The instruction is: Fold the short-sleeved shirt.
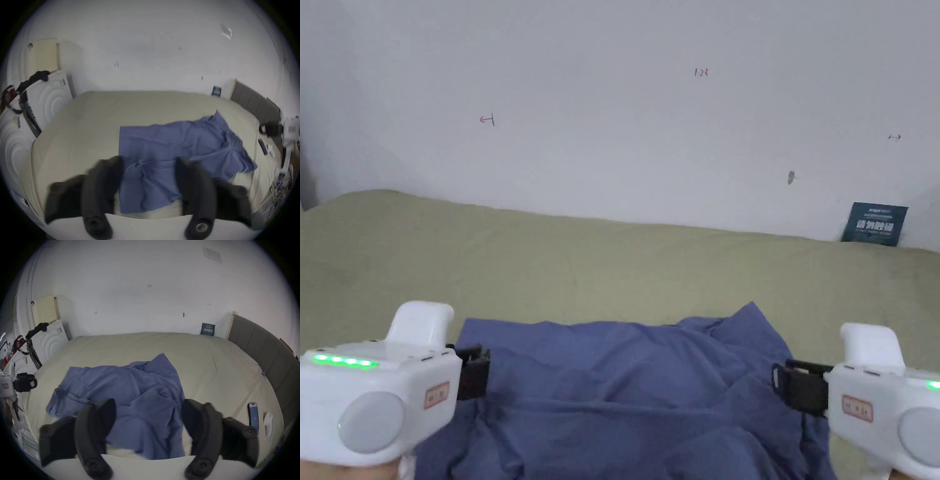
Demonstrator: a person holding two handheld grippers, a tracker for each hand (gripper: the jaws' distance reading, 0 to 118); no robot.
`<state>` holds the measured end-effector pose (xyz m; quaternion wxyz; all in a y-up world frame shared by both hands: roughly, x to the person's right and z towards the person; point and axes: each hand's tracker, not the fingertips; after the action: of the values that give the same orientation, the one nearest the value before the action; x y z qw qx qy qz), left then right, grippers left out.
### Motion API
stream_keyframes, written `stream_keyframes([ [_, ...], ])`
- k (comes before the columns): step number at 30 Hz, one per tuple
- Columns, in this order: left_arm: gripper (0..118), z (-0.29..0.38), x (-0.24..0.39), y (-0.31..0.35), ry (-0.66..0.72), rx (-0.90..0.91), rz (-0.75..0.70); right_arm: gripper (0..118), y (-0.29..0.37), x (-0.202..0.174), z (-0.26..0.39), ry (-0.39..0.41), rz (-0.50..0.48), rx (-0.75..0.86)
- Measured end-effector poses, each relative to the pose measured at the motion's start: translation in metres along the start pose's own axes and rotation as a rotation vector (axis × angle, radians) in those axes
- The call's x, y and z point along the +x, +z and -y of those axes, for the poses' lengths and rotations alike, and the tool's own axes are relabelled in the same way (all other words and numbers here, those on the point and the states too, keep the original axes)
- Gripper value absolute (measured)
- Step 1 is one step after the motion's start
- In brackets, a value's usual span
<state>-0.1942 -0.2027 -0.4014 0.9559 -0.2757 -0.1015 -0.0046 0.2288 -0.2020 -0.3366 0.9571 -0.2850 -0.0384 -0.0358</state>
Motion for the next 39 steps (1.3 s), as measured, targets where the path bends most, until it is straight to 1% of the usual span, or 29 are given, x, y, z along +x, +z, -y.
stream_keyframes([
  [1, 0, 0.008, 0.008, 0.01, -0.016, 0.009, -0.01, 1, 0.012, -0.007, 0.011, 0.002, 0.007, -0.004],
  [2, 0, 0.022, 0.019, 0.022, -0.027, 0.048, -0.075, 1, 0.024, -0.014, 0.025, 0.001, 0.081, 0.014],
  [3, 0, 0.033, 0.025, 0.033, -0.025, 0.049, -0.056, 1, 0.03, -0.019, 0.039, -0.003, 0.111, -0.011],
  [4, 0, 0.043, 0.029, 0.041, -0.021, 0.03, -0.037, 1, 0.039, -0.022, 0.053, -0.008, 0.118, -0.01],
  [5, 0, 0.057, 0.035, 0.051, -0.008, 0.026, -0.05, 1, 0.049, -0.024, 0.07, -0.015, 0.097, -0.014],
  [6, 0, 0.072, 0.04, 0.06, -0.009, 0.027, -0.065, 1, 0.056, -0.025, 0.085, -0.039, 0.089, -0.029],
  [7, 0, 0.084, 0.042, 0.068, -0.01, 0.025, -0.072, 1, 0.06, -0.027, 0.096, -0.055, 0.097, -0.043],
  [9, 0, 0.106, 0.041, 0.079, 0.028, -0.018, -0.083, 1, 0.067, -0.029, 0.119, -0.061, 0.086, -0.058],
  [11, 0, 0.121, 0.035, 0.082, 0.074, -0.046, -0.068, 1, 0.066, -0.03, 0.129, -0.056, 0.077, -0.097],
  [14, 0, 0.131, 0.024, 0.076, 0.105, -0.096, -0.095, 1, 0.066, -0.031, 0.131, -0.073, 0.071, -0.101],
  [15, 14, 0.131, 0.02, 0.074, 0.119, -0.094, -0.102, 1, 0.067, -0.031, 0.127, -0.074, 0.065, -0.102],
  [16, 40, 0.129, 0.016, 0.07, 0.129, -0.098, -0.095, 1, 0.065, -0.031, 0.125, -0.071, 0.063, -0.1],
  [17, 74, 0.126, 0.013, 0.064, 0.137, -0.1, -0.086, 1, 0.064, -0.032, 0.122, -0.066, 0.06, -0.097],
  [18, 104, 0.123, 0.01, 0.057, 0.148, -0.096, -0.081, 1, 0.063, -0.031, 0.119, -0.065, 0.053, -0.093],
  [19, 108, 0.119, 0.007, 0.049, 0.154, -0.098, -0.07, 1, 0.062, -0.029, 0.115, -0.076, 0.036, -0.086],
  [21, 108, 0.113, -0.001, 0.025, 0.188, -0.122, -0.051, 1, 0.059, -0.025, 0.109, -0.11, -0.012, -0.084],
  [23, 108, 0.107, -0.011, 0.003, 0.219, -0.134, -0.028, 1, 0.058, -0.02, 0.105, -0.11, -0.01, -0.08],
  [26, 108, 0.1, -0.024, -0.032, 0.265, -0.162, -0.041, 1, 0.051, -0.009, 0.104, -0.081, 0.018, -0.072],
  [27, 108, 0.098, -0.028, -0.044, 0.282, -0.196, -0.057, 1, 0.049, -0.004, 0.104, -0.085, 0.032, -0.08],
  [30, 108, 0.098, -0.037, -0.072, 0.285, -0.212, -0.077, 1, 0.041, 0.016, 0.107, -0.112, 0.064, -0.091],
  [31, 108, 0.099, -0.039, -0.08, 0.283, -0.237, -0.061, 1, 0.038, 0.023, 0.108, -0.125, 0.083, -0.094],
  [32, 106, 0.1, -0.04, -0.087, 0.287, -0.267, -0.068, 1, 0.034, 0.03, 0.108, -0.141, 0.1, -0.101],
  [33, 91, 0.101, -0.039, -0.093, 0.273, -0.293, -0.089, 2, 0.028, 0.037, 0.107, -0.154, 0.105, -0.11],
  [34, 68, 0.103, -0.038, -0.097, 0.259, -0.306, -0.097, 9, 0.023, 0.041, 0.107, -0.165, 0.116, -0.117],
  [35, 31, 0.105, -0.036, -0.098, 0.237, -0.314, -0.111, 29, 0.013, 0.048, 0.107, -0.166, 0.118, -0.116],
  [36, 7, 0.105, -0.034, -0.098, 0.188, -0.31, -0.147, 66, 0.006, 0.054, 0.106, -0.17, 0.113, -0.119],
  [37, 7, 0.104, -0.032, -0.095, 0.137, -0.282, -0.175, 84, -0.002, 0.058, 0.105, -0.178, 0.102, -0.131],
  [38, 7, 0.102, -0.033, -0.093, 0.14, -0.253, -0.108, 85, -0.013, 0.062, 0.105, -0.176, 0.076, -0.179],
  [39, 7, 0.099, -0.031, -0.094, 0.203, -0.255, -0.024, 82, -0.025, 0.067, 0.106, -0.183, 0.06, -0.227],
])
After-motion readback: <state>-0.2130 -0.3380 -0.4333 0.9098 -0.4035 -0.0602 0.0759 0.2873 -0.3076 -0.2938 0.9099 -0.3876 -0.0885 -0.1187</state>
